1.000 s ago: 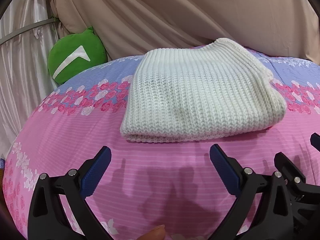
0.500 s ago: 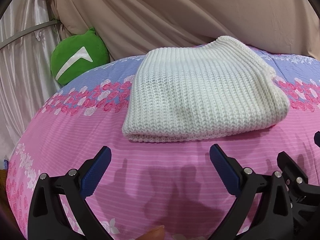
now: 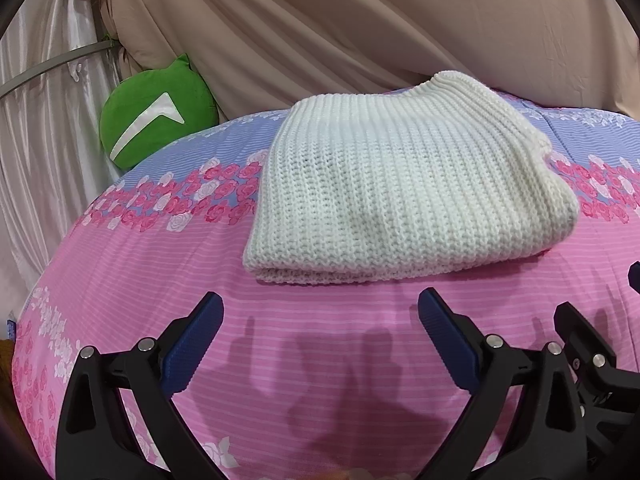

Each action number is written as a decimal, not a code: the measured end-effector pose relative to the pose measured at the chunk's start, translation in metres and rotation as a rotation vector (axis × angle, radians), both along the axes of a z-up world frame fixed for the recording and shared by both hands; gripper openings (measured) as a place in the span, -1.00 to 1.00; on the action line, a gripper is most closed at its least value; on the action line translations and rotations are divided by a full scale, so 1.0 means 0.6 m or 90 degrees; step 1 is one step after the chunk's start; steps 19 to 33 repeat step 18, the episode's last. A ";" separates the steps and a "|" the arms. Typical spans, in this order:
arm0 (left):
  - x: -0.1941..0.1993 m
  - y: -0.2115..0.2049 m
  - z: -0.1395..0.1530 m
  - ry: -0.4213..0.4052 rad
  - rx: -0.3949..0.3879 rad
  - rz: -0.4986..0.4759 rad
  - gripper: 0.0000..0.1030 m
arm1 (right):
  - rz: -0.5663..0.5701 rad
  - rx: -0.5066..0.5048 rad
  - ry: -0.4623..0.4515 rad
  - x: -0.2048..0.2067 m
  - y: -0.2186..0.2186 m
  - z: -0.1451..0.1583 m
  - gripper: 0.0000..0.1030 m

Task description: Fold small clothes

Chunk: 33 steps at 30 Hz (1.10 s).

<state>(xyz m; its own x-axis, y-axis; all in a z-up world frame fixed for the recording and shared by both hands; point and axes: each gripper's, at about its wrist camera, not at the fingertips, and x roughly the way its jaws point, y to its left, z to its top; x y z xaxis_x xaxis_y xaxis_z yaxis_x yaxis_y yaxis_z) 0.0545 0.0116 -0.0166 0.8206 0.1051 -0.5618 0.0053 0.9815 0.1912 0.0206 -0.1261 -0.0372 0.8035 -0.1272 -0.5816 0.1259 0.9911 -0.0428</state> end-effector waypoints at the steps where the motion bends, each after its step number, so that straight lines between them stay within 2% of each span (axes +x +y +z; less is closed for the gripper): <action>1: 0.000 0.001 0.000 0.000 0.000 -0.001 0.85 | 0.000 0.000 0.000 0.000 0.000 0.000 0.68; 10: 0.002 0.004 0.000 0.000 -0.002 -0.005 0.84 | -0.007 0.000 0.000 -0.001 -0.001 0.002 0.68; 14: -0.002 0.000 0.001 -0.003 0.006 -0.006 0.74 | -0.015 -0.006 0.002 -0.001 0.007 0.002 0.68; 33: -0.003 0.001 0.001 -0.003 0.006 -0.007 0.74 | -0.016 -0.006 0.002 -0.001 0.005 0.002 0.68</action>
